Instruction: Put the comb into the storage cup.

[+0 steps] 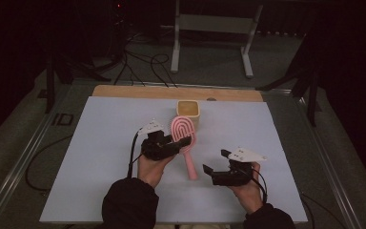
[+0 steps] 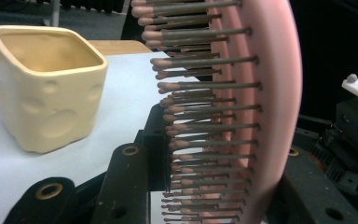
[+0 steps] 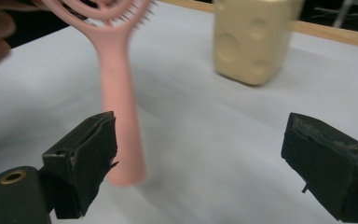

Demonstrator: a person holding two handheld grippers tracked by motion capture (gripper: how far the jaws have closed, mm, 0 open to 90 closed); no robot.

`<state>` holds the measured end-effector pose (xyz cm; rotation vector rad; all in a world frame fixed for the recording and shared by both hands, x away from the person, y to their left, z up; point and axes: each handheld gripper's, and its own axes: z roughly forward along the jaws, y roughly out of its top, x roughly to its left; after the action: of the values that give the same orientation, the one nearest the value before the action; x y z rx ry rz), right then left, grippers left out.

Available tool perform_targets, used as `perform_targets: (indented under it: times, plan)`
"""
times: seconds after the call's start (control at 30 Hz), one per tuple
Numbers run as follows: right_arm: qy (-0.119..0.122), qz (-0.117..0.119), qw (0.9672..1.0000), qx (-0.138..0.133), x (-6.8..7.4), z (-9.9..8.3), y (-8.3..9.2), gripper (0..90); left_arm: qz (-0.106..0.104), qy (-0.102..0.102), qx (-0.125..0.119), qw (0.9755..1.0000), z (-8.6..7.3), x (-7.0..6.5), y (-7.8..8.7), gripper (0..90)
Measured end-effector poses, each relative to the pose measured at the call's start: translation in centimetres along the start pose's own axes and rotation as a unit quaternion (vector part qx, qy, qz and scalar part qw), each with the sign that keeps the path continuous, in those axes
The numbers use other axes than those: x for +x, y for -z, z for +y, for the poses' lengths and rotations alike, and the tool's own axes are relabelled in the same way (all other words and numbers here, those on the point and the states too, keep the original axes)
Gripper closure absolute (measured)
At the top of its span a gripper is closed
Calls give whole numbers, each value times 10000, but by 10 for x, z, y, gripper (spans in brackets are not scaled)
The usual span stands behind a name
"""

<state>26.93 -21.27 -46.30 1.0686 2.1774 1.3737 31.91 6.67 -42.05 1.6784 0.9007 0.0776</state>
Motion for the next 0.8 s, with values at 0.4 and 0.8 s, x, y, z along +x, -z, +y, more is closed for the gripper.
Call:
perform_targets:
  times: [0.4, 0.8]
  plan:
    - [-18, -567, 9975, -412, -11, -36, 23, 103, 53, -125, -111, 9998, 9, -1, 7, 646]
    - [-36, -872, 9945, -582, -17, -43, 30, 103, 200, -245, -286, 9991, 25, 0, 20, 646]
